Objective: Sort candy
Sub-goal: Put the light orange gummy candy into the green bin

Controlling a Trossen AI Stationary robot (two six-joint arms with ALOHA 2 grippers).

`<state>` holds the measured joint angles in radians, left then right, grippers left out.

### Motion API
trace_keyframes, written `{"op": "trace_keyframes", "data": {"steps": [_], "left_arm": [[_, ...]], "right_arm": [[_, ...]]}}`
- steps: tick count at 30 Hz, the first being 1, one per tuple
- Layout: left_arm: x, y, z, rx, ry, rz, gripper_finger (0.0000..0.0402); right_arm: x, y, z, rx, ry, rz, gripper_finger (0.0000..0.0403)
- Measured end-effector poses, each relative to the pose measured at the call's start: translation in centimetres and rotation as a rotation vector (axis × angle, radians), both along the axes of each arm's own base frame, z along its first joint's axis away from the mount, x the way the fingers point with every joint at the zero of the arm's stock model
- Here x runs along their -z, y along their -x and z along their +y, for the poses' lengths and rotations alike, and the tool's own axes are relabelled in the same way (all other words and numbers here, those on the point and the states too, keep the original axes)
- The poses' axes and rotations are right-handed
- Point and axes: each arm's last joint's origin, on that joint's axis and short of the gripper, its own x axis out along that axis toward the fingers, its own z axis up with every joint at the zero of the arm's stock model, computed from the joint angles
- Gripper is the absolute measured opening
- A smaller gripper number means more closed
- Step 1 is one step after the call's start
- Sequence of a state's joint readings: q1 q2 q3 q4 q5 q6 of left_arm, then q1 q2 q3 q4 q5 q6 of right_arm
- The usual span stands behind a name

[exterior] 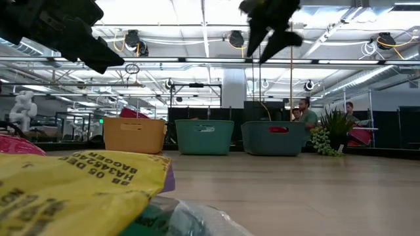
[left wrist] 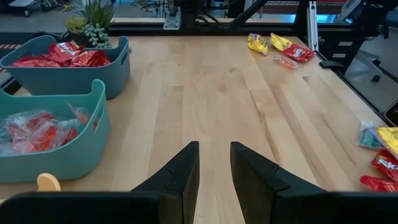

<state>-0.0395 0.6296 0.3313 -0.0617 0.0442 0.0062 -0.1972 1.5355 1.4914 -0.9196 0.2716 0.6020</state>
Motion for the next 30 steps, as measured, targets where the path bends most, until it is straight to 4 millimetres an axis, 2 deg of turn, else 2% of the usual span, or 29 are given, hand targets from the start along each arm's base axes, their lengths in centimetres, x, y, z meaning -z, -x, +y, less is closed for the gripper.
{"op": "trace_keyframes", "data": {"steps": [5,10,13,15,20,30], "left_arm": [[0.0,0.0,0.0,0.004,0.002,-0.001,0.0099],[0.0,0.0,0.0,0.005,0.007,-0.001,0.0099],[0.0,0.0,0.0,-0.048,0.148,0.012,0.0099],[-0.1,0.0,0.0,-0.079,0.214,0.011,0.0099],[-0.1,-0.1,0.2,-0.134,0.202,-0.003,0.0099],[-0.3,-0.1,0.2,-0.152,0.26,-0.015,0.01]], "right_arm": [[-2.0,3.8,4.7,0.049,-0.007,0.045,0.0205],[-3.5,7.2,8.6,0.089,-0.044,0.0,0.0204],[-4.1,8.4,10.3,0.121,-0.058,-0.058,0.0203],[-4.2,8.8,11.3,0.129,-0.068,-0.087,0.0203],[-3.8,9.3,13.8,0.131,-0.104,-0.106,0.0203],[-2.1,8.5,17.1,0.16,-0.139,-0.067,0.0203]]}}
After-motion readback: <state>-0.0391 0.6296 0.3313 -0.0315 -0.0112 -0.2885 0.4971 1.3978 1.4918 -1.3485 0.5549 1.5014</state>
